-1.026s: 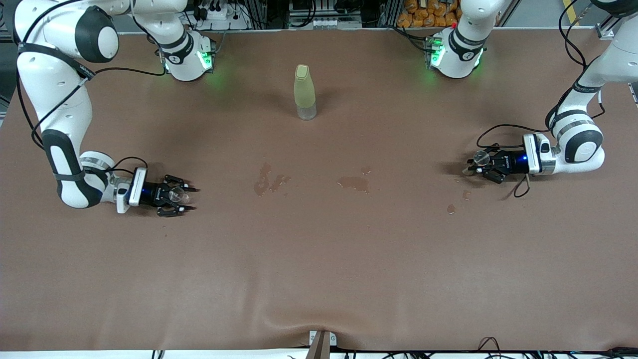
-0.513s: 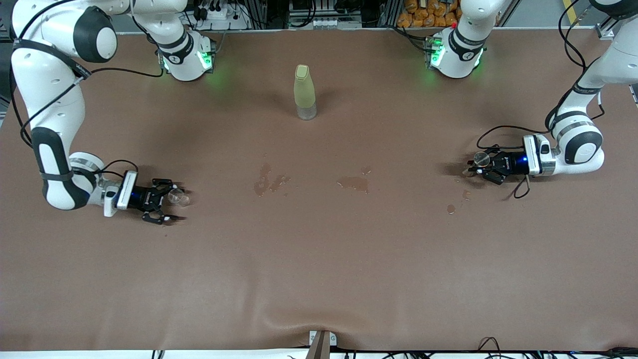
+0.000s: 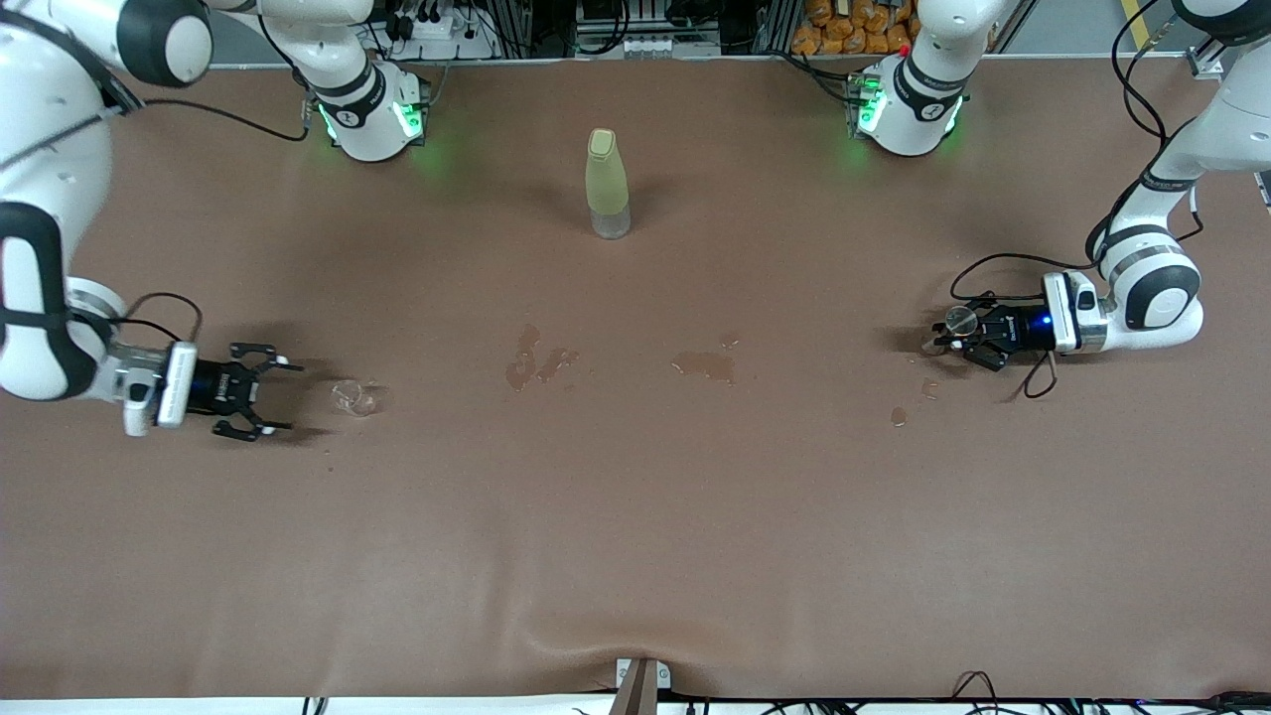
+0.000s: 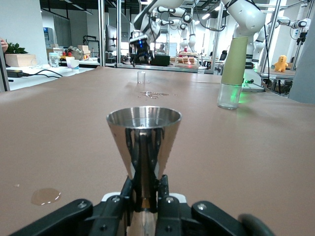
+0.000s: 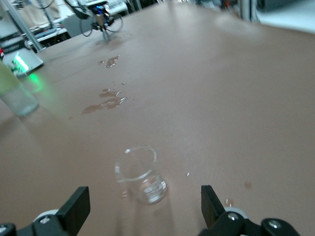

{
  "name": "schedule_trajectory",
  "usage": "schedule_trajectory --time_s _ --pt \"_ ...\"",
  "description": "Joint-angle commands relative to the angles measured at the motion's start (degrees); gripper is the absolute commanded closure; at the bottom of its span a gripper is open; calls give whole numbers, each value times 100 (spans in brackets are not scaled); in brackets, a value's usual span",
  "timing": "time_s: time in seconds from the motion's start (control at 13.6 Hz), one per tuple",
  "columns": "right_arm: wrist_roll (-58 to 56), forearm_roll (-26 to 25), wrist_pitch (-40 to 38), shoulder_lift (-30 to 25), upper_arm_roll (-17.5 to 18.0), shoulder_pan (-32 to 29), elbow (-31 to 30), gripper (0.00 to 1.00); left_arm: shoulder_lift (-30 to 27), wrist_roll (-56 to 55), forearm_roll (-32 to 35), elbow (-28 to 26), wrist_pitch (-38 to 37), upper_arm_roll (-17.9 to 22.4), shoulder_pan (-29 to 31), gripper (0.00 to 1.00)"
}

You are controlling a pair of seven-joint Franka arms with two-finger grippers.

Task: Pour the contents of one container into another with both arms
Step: 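Open the right gripper, releasing the beaker, and pull it back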

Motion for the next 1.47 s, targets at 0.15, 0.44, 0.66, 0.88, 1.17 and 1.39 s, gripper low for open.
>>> schedule_trajectory --time_s 0.15,0.44,0.66,0.88,1.17,1.39 --pt "3084 -1475 76 -1491 -200 336 -210 0 105 58 195 142 -122 -45 93 69" --pt "5081 -2320 41 -2353 -200 590 -210 0 96 58 334 203 -122 -45 180 50" --pt "6583 -2953 23 -2942 -200 854 -192 0 96 50 414 229 -122 -45 224 43" --pt "7885 -3533 -55 -3426 -165 1074 -148 0 53 -12 572 282 -131 95 224 22" --pt "9239 -4237 -590 -3717 177 1075 368 0 -35 -56 1028 668 -140 201 233 0" --pt "10058 -4632 -847 -3813 571 1022 678 0 -290 -397 1529 941 -253 350 233 0"
